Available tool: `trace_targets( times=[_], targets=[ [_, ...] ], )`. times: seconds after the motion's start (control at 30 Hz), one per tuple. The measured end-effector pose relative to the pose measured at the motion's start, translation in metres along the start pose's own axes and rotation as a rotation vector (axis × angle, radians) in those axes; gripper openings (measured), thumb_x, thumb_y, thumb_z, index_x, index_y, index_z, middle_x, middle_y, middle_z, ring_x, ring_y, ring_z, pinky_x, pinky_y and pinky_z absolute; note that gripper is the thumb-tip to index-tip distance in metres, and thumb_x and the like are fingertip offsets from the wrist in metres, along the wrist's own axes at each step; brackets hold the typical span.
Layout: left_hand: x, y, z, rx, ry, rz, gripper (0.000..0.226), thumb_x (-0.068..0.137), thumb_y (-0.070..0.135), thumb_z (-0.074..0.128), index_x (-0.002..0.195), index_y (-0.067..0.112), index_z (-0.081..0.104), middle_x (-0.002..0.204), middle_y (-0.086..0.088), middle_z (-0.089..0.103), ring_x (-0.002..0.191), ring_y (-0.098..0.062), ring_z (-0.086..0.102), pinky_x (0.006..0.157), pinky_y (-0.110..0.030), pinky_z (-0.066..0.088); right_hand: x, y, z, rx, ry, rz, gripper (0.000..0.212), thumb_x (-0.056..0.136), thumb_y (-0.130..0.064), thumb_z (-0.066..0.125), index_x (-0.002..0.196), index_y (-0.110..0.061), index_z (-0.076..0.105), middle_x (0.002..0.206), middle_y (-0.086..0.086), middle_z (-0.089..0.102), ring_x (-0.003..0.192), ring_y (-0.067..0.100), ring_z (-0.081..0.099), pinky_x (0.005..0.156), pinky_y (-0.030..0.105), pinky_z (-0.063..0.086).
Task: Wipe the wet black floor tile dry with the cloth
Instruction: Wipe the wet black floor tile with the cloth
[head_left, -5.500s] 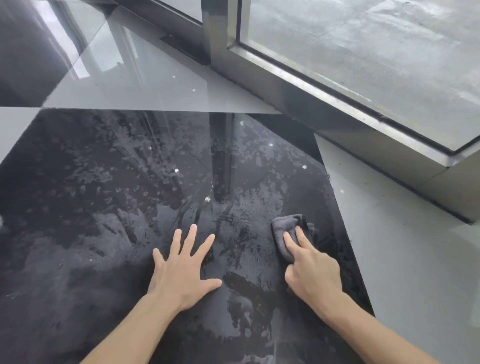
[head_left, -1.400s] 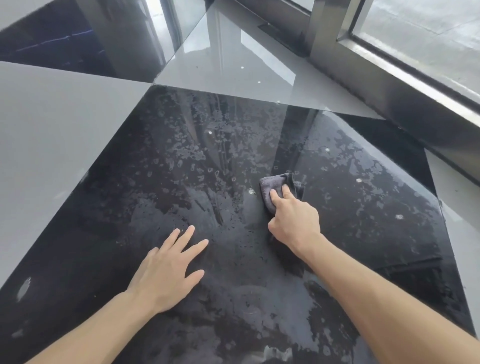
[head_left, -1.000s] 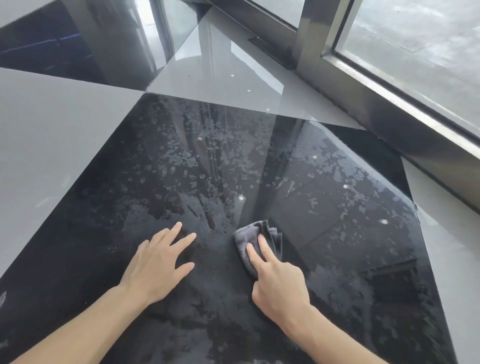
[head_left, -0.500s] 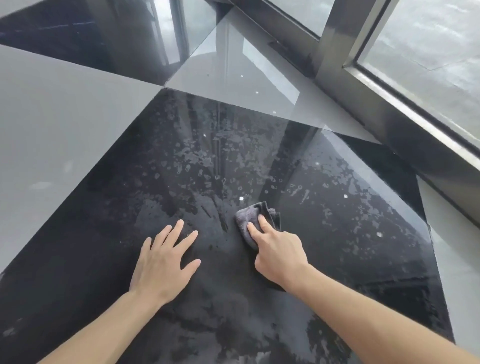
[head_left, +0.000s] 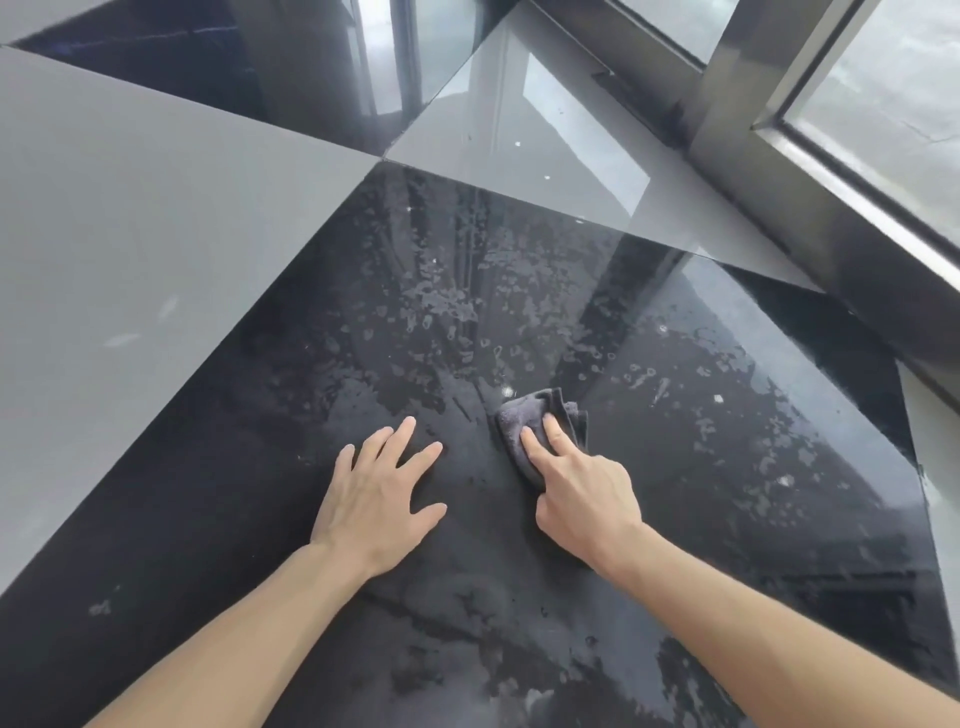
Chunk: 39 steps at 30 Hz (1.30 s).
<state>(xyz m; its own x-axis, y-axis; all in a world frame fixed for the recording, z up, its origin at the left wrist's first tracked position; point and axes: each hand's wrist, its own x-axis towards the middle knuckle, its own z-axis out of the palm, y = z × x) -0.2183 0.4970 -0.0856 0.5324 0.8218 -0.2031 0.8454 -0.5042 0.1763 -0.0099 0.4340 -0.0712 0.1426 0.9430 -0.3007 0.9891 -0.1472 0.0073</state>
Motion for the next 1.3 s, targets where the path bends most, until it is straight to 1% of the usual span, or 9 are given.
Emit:
trace_targets(
  times=[0.13, 0.2, 0.4, 0.53, 0.67, 0.8, 0.93, 1.1, 1.3],
  targets=[
    [-0.004, -0.007, -0.004, 0.051, 0.013, -0.041, 0.070, 0.088, 0.059, 0.040, 0.147, 0.038, 0.007, 0.158, 0.000, 0.003, 0.141, -0.023, 0.006, 0.111, -0.040, 0.018, -0.041, -0.008, 0.012, 0.057, -0.064, -0.017, 0.074, 0.080, -0.022, 0.043, 0.148, -0.032, 0.014, 0.158, -0.005, 0.006, 0.085, 0.028, 0.064, 0.058, 0.027, 0.035],
    [-0.004, -0.015, -0.007, 0.061, 0.000, -0.087, 0.071, 0.088, 0.061, 0.039, 0.147, 0.038, 0.006, 0.158, 0.000, 0.003, 0.141, -0.026, 0.007, 0.110, -0.042, 0.019, -0.056, -0.013, 0.016, 0.069, -0.099, -0.014, 0.075, 0.080, -0.023, 0.042, 0.148, -0.032, 0.012, 0.159, -0.005, 0.002, 0.082, 0.028, 0.064, 0.059, 0.027, 0.037],
    [-0.009, -0.044, -0.013, -0.017, -0.014, -0.266, 0.070, 0.087, 0.060, 0.042, 0.147, 0.036, 0.014, 0.158, -0.002, 0.008, 0.141, -0.029, 0.011, 0.108, -0.048, 0.023, -0.063, -0.020, 0.017, 0.058, -0.146, -0.014, 0.076, 0.081, -0.021, 0.039, 0.149, -0.032, 0.007, 0.159, -0.005, -0.005, 0.079, 0.026, 0.063, 0.059, 0.026, 0.037],
    [-0.009, -0.058, -0.015, -0.136, 0.086, -0.363, 0.066, 0.088, 0.052, 0.048, 0.146, 0.029, 0.024, 0.155, -0.006, 0.019, 0.139, -0.030, 0.020, 0.107, -0.048, 0.025, -0.041, -0.027, 0.011, 0.058, -0.099, -0.004, 0.075, 0.081, -0.019, 0.041, 0.148, -0.034, 0.010, 0.159, -0.008, -0.001, 0.081, 0.025, 0.064, 0.057, 0.026, 0.035],
    [-0.009, -0.068, -0.009, -0.108, 0.087, -0.389, 0.063, 0.088, 0.054, 0.046, 0.144, 0.029, 0.030, 0.155, -0.005, 0.019, 0.140, -0.029, 0.017, 0.108, -0.048, 0.023, -0.001, -0.036, 0.003, 0.061, -0.044, -0.013, 0.074, 0.081, -0.021, 0.044, 0.148, -0.033, 0.016, 0.158, -0.007, 0.007, 0.087, 0.027, 0.064, 0.058, 0.026, 0.034],
    [-0.009, -0.068, 0.000, -0.120, 0.078, -0.413, 0.066, 0.087, 0.058, 0.044, 0.144, 0.030, 0.029, 0.157, -0.003, 0.015, 0.142, -0.027, 0.011, 0.110, -0.049, 0.019, 0.046, -0.046, -0.013, 0.105, -0.010, -0.015, 0.072, 0.079, -0.020, 0.048, 0.145, -0.032, 0.024, 0.157, -0.004, 0.013, 0.098, 0.028, 0.063, 0.062, 0.027, 0.034],
    [-0.011, -0.068, 0.000, -0.114, 0.081, -0.412, 0.067, 0.086, 0.059, 0.045, 0.145, 0.031, 0.027, 0.157, -0.002, 0.013, 0.143, -0.026, 0.009, 0.111, -0.049, 0.017, 0.070, -0.054, -0.022, 0.109, -0.012, -0.023, 0.070, 0.079, -0.018, 0.048, 0.145, -0.029, 0.027, 0.157, -0.001, 0.017, 0.102, 0.031, 0.061, 0.066, 0.031, 0.039],
    [-0.011, -0.069, -0.007, -0.124, 0.038, -0.391, 0.067, 0.087, 0.058, 0.045, 0.145, 0.031, 0.025, 0.157, -0.002, 0.011, 0.142, -0.025, 0.008, 0.111, -0.048, 0.018, 0.062, -0.052, -0.022, 0.060, -0.015, -0.056, 0.069, 0.081, -0.019, 0.048, 0.145, -0.029, 0.026, 0.157, -0.001, 0.016, 0.098, 0.031, 0.062, 0.063, 0.029, 0.037],
    [-0.015, -0.074, -0.017, -0.126, 0.030, -0.405, 0.068, 0.088, 0.056, 0.046, 0.146, 0.029, 0.023, 0.157, -0.005, 0.011, 0.142, -0.027, 0.012, 0.110, -0.048, 0.021, 0.004, -0.049, -0.006, 0.018, -0.078, -0.144, 0.074, 0.079, -0.020, 0.047, 0.146, -0.032, 0.018, 0.158, -0.006, 0.008, 0.085, 0.028, 0.063, 0.056, 0.028, 0.031]
  ],
)
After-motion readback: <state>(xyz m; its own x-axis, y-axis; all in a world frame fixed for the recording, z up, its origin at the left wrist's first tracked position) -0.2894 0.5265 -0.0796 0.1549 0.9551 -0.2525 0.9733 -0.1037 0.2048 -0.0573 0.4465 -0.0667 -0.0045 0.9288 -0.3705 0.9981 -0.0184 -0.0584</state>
